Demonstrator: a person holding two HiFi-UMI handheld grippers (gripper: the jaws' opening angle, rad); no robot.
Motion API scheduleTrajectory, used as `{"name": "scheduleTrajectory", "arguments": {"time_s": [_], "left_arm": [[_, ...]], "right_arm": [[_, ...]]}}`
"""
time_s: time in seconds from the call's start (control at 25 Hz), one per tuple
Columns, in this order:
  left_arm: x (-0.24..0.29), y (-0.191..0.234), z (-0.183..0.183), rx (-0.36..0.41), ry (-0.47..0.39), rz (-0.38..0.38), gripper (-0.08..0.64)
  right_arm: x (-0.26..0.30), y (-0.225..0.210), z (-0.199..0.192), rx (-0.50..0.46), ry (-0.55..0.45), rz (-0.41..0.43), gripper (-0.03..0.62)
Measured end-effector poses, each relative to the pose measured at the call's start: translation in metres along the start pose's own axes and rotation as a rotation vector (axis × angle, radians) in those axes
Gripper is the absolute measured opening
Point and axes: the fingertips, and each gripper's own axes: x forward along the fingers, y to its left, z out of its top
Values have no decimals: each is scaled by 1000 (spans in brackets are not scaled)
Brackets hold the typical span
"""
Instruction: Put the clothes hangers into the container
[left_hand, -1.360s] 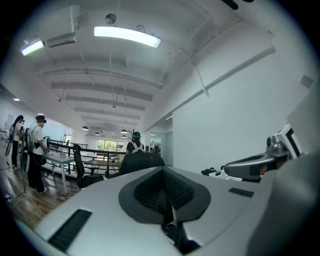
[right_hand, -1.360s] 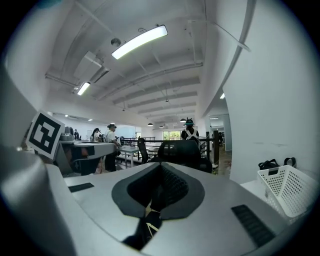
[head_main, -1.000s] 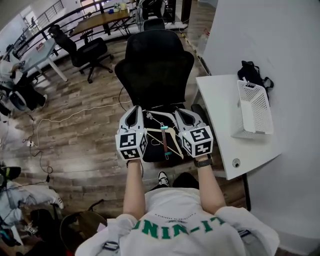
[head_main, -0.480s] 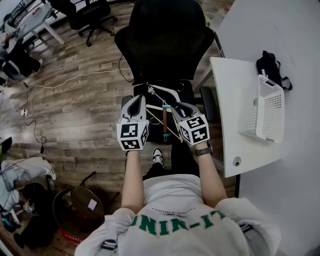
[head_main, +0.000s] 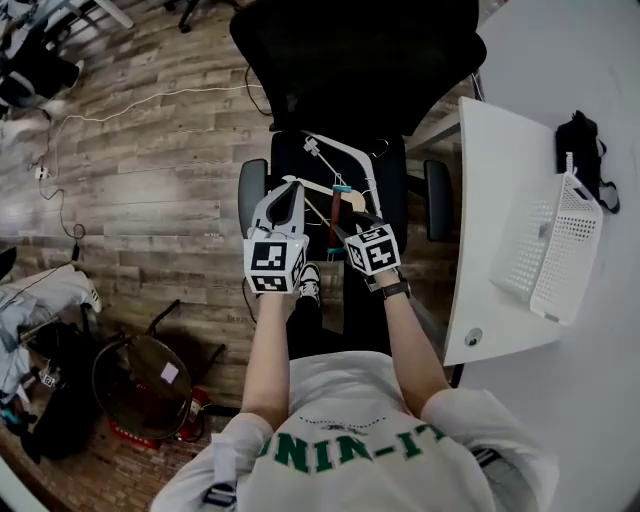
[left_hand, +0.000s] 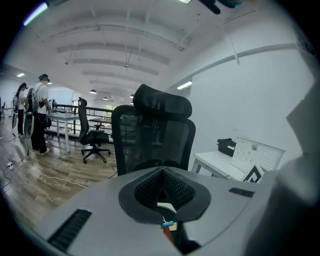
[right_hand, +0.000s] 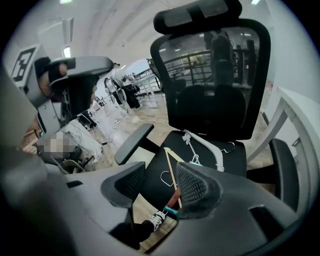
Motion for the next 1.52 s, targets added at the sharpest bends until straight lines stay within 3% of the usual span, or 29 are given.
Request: {"name": "scheduleTrajectory", "arguments": {"time_s": [0.24,0.52,0.72,0.88,1.08,1.2,1.52], "left_arm": [[44,26,-65,-82,61,33,12],[91,37,-131,-88,116,30,12],[113,36,-158,-75,133,10,12],[118,36,-165,-78,136,11,12],[115,39,-167,-108,143,22,12],[110,39,-164,-116,149,23,12],[87,31,-127,-106,130,21,12]], "right_arm": [[89,-44,-52,121,93,1,212],[177,-92,-98,232,149,-37,215],[216,-110,-119,303,169,-68,216],[233,-113,-124,325,168,-72,215],[238,-112,-121,353,173,-97,139],[226,-108,-110,388,125,-91,127],[171,-95,-66,345,4,-48,127]]}}
